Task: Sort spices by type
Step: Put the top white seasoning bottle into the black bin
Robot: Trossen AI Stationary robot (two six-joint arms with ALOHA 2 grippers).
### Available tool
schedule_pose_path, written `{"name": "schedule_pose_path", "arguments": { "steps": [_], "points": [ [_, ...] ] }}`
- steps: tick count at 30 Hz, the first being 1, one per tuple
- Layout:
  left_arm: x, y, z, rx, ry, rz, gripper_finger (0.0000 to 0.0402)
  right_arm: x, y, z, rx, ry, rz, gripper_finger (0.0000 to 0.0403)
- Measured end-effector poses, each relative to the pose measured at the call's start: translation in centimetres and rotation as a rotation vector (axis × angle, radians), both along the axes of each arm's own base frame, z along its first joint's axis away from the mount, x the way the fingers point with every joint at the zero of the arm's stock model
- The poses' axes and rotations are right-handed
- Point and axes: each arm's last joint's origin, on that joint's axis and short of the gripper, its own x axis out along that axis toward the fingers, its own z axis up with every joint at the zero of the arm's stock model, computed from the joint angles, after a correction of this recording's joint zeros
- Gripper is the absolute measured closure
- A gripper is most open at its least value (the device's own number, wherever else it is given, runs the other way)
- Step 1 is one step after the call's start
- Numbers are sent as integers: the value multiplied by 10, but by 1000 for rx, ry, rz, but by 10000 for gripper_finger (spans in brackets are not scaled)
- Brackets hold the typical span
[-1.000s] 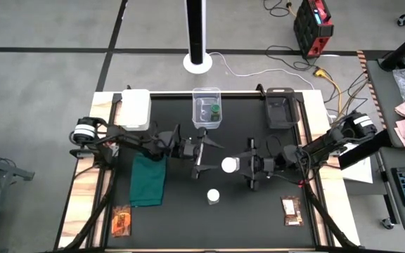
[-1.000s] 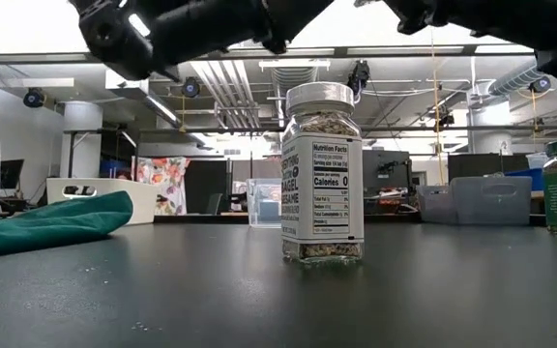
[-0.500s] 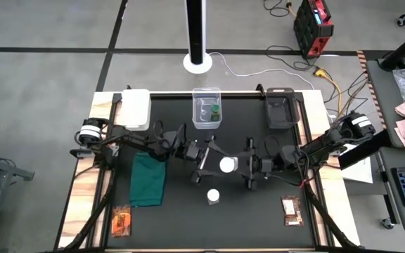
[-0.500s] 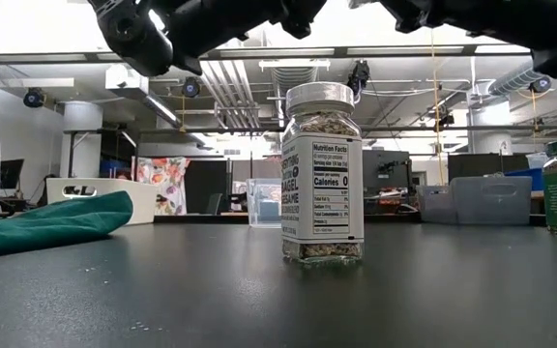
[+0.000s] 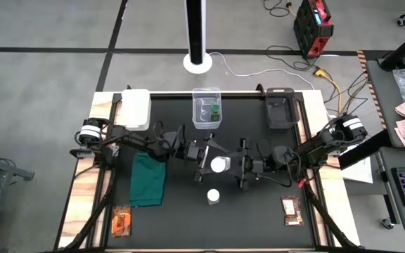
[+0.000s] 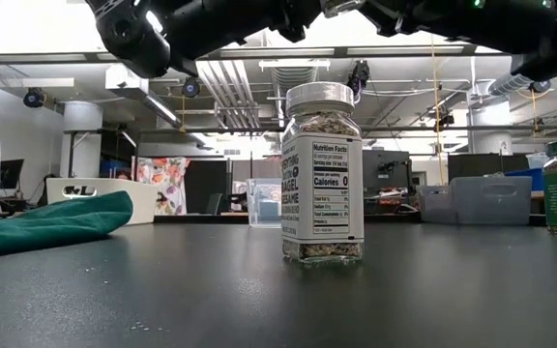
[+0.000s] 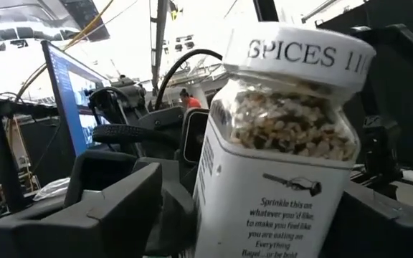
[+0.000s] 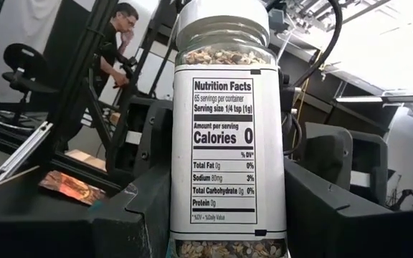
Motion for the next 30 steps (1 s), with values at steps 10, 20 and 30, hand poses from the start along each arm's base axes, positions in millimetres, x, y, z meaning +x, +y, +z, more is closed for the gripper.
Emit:
{"name": "schedule_pose_path", "arguments": {
  "steps": [10,20,30],
  "points": [
    [-1,1,1,28,-19,20,204,2,-1,1,45,-15,-15,215],
    [-1,3,-3,-42,69,80,216,1,-4,-8,103,65,-135,138],
    [-22,11,10,20,313,351,219,-6,-10,6,224,147,-316,43]
  ]
}}
